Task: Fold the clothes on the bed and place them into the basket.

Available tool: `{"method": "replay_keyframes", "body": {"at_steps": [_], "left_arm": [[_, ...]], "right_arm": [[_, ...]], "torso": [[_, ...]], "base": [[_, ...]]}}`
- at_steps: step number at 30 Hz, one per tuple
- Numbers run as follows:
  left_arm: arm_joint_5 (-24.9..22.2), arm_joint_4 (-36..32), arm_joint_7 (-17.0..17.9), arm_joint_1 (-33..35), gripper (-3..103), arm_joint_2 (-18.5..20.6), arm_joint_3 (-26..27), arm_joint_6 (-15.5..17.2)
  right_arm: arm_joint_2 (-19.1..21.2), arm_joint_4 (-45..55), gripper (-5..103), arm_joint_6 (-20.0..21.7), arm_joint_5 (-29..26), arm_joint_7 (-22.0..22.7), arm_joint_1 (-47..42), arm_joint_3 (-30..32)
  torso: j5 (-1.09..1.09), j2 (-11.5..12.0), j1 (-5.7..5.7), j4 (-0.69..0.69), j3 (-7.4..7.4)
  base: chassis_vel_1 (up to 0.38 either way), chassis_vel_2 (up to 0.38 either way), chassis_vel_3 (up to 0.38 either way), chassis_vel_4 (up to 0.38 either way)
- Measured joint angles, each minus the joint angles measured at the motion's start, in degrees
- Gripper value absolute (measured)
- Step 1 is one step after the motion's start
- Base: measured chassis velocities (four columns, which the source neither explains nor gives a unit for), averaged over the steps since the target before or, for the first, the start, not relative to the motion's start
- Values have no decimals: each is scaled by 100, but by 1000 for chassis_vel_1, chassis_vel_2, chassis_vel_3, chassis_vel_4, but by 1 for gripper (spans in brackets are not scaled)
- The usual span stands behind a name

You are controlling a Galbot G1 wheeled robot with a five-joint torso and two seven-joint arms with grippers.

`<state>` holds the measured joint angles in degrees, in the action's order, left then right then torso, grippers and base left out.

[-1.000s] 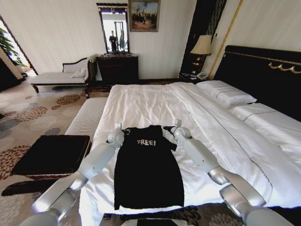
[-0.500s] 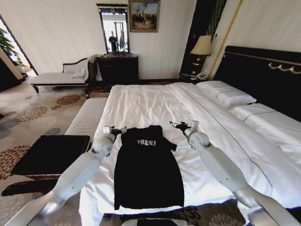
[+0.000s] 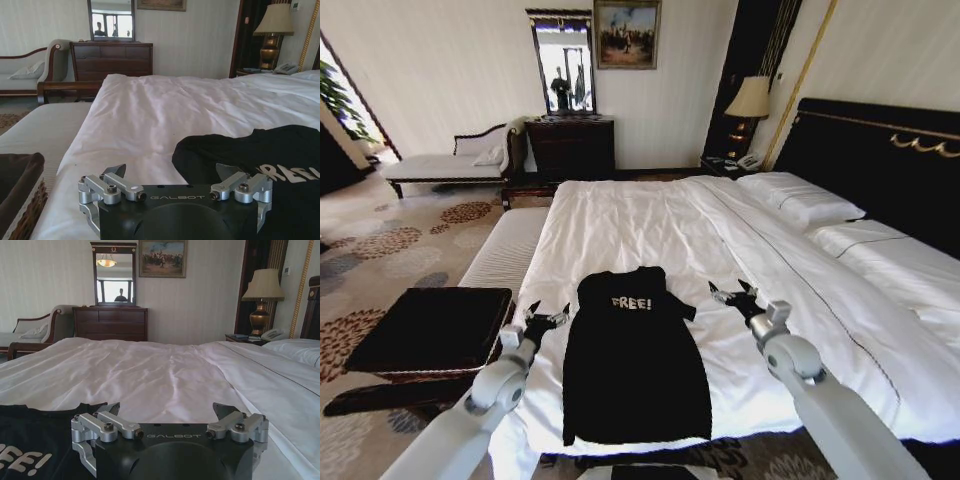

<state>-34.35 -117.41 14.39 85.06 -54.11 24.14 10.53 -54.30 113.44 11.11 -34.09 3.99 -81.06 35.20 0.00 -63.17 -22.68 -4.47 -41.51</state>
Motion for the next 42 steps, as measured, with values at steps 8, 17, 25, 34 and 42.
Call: {"method": "replay_keyframes", "body": {"at_steps": [8,17,25,34,42], "left_arm": [[367,-435,-411,1136,100,-422,478,-207],[604,-769,-579,1937,100,-640,516,-366],[789,-934,-686,2602,100,-756,488,-627],[938,-1052,-588,3236,100,-835,237,-956],[1158,-1177,-507,4168,100,-707,215,-1329]], "right_arm": [[-580,693,100,-128,248,-201,-1201,622],[-1091,840,100,-87,163,-192,-1654,649],[-1403,813,100,-158,334,-258,-1882,605],[-1806,573,100,-256,666,-312,-2053,505],[-1845,436,100,-309,684,-293,-2078,494]], "torso": [[0,1,-1,0,-1],[-2,1,-2,0,-2],[-1,1,-1,1,-1],[-1,2,-2,0,-2],[0,1,-1,0,-1]], "base": [[0,0,0,0],[0,0,0,0],[0,0,0,0],[0,0,0,0],[0,0,0,0]]}}
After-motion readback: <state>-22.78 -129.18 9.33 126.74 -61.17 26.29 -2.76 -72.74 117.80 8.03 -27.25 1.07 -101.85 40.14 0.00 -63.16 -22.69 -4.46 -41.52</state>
